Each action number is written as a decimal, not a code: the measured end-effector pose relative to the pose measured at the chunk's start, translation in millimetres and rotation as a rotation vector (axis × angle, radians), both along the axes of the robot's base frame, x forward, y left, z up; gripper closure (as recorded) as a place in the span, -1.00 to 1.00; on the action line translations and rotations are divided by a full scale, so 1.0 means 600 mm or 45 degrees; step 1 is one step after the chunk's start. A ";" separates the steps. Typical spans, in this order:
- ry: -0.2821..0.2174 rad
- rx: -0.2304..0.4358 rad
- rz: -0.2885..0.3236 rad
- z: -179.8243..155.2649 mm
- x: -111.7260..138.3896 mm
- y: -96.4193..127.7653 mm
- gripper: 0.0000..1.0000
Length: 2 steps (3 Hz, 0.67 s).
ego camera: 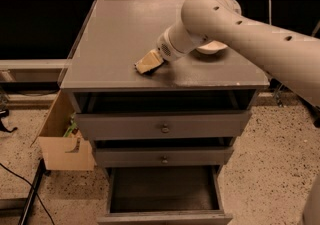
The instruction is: Place rxbar blueberry into bottom drawer
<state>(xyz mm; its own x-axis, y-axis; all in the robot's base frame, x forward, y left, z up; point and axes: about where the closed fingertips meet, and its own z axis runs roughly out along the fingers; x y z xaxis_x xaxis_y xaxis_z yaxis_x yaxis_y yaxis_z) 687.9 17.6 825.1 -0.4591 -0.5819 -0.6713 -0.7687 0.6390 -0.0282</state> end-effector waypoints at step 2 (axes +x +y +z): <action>-0.033 -0.002 -0.001 0.032 -0.001 -0.001 1.00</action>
Offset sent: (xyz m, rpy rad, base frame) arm -0.0004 -0.0052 0.0403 -0.0015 -0.0599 -0.0076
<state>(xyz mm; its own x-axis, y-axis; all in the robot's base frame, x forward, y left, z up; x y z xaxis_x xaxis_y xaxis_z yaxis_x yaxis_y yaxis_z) 687.4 16.8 844.0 -0.4421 -0.5824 -0.6822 -0.7673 0.6395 -0.0486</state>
